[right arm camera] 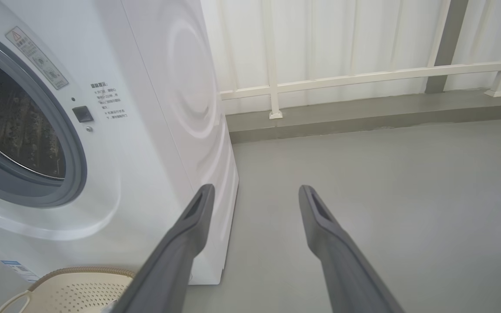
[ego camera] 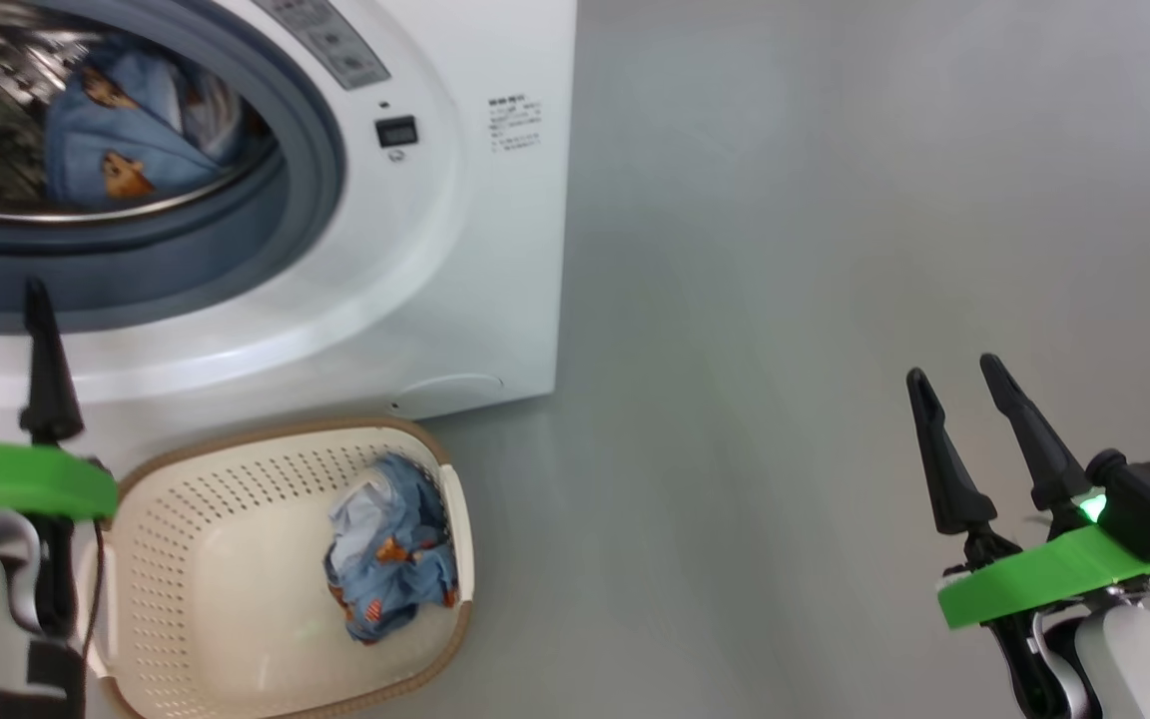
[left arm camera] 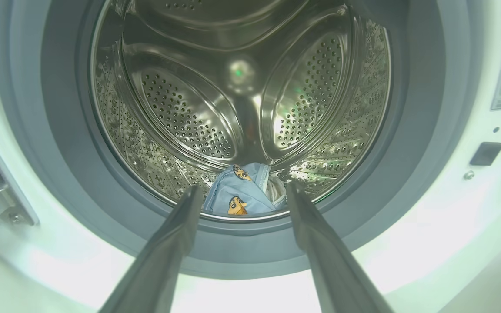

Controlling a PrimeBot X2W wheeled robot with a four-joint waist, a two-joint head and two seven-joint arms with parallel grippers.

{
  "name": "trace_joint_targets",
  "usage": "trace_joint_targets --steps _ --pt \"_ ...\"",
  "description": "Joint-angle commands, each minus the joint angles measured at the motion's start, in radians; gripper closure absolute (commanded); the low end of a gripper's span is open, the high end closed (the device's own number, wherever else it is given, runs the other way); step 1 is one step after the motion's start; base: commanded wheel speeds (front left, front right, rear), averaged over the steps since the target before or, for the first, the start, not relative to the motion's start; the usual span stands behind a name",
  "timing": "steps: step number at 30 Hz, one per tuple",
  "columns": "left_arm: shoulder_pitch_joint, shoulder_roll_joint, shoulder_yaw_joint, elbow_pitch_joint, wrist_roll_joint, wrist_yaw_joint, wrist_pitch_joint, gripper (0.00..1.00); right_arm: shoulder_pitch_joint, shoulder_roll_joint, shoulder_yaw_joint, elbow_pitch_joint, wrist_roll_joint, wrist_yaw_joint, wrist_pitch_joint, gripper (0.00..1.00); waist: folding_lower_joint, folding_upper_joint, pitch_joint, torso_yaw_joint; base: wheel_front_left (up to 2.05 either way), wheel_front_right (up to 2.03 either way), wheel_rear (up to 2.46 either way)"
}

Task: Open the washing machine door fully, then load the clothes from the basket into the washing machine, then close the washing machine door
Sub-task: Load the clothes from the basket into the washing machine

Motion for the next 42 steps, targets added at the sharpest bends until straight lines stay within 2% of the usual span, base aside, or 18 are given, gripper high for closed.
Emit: trace_joint_targets --steps 1,17,33,42 --pt "0.02 0.038 0.018 -0.032 0.001 0.0 -0.005 0.0 0.014 -0.017 0.01 -0.019 0.003 0.005 -0.008 0.0 0.0 0.0 -0.045 0.03 0.0 0.0 0.0" --pt "0.275 0.015 0.017 -0.113 -0.005 0.0 -0.005 0.0 0.129 -0.05 -0.006 0.001 0.019 0.005 -0.008 0.0 0.0 0.0 -0.197 0.079 0.0 0.0 0.0" --pt "0.445 -0.002 0.0 -0.213 -0.036 0.0 -0.005 0.0 0.205 -0.063 -0.041 -0.014 0.021 0.005 -0.008 0.0 0.0 0.0 -0.261 0.105 0.0 0.0 0.0" --pt "0.51 -0.008 0.021 -0.261 -0.052 0.0 -0.005 0.0 0.237 -0.06 -0.065 -0.021 0.02 0.005 -0.008 0.0 0.0 0.0 -0.274 0.109 0.0 0.0 0.0"
